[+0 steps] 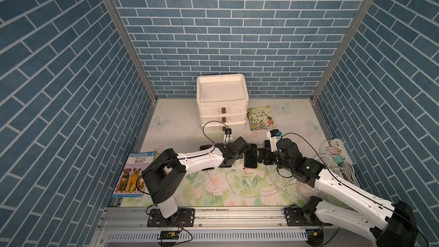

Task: Unplug the charging cable from the phone
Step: Pick up the phone at the center of the board.

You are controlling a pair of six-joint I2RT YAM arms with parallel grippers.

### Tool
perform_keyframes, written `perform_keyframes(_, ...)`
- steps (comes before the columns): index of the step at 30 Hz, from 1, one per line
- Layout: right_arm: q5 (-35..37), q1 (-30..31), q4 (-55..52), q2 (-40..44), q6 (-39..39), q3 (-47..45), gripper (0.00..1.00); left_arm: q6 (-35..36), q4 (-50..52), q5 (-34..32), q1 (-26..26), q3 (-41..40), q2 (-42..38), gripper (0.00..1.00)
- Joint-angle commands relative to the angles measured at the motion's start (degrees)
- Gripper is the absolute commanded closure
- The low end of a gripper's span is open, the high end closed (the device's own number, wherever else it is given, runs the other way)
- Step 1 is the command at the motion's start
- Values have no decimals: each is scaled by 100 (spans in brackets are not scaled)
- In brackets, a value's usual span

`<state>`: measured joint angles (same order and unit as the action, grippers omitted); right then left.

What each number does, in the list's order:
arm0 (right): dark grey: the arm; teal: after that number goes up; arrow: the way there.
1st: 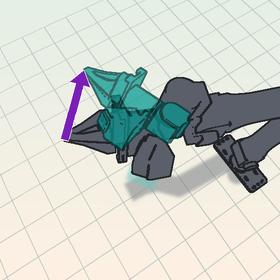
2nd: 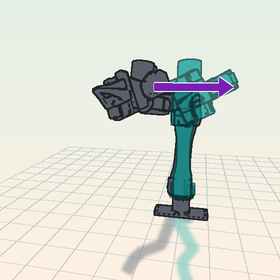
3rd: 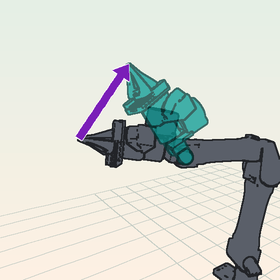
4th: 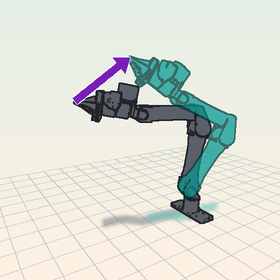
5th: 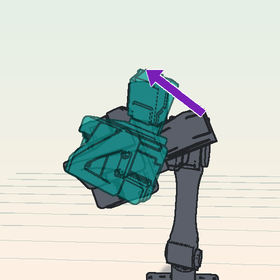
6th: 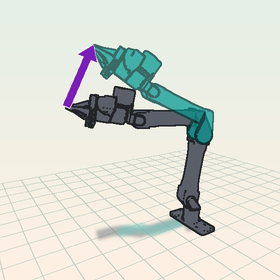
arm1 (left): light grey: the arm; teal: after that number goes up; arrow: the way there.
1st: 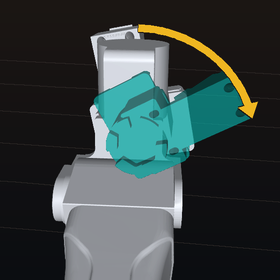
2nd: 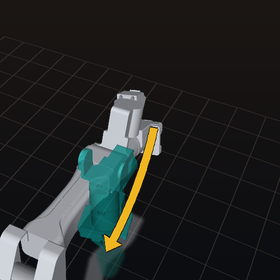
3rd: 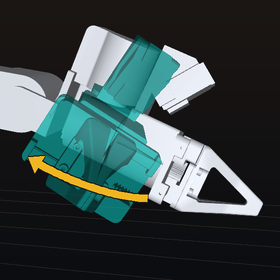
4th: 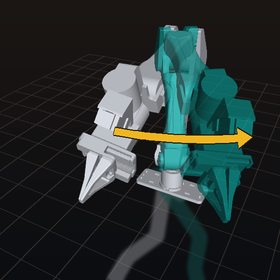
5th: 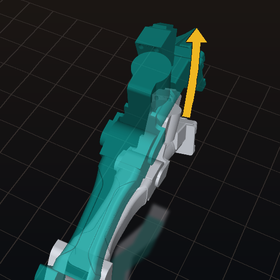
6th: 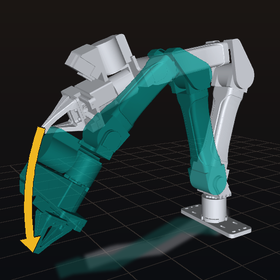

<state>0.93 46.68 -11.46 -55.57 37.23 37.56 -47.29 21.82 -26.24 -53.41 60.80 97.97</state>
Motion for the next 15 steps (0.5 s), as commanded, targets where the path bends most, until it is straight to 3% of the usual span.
perform_keyframes(1,210,72,182,30,77,11,21,152,147,355,130,-58,127,0)
perform_keyframes(15,444,75,43,126,248,-194,20,-41,22,663,349,-233,377,4)
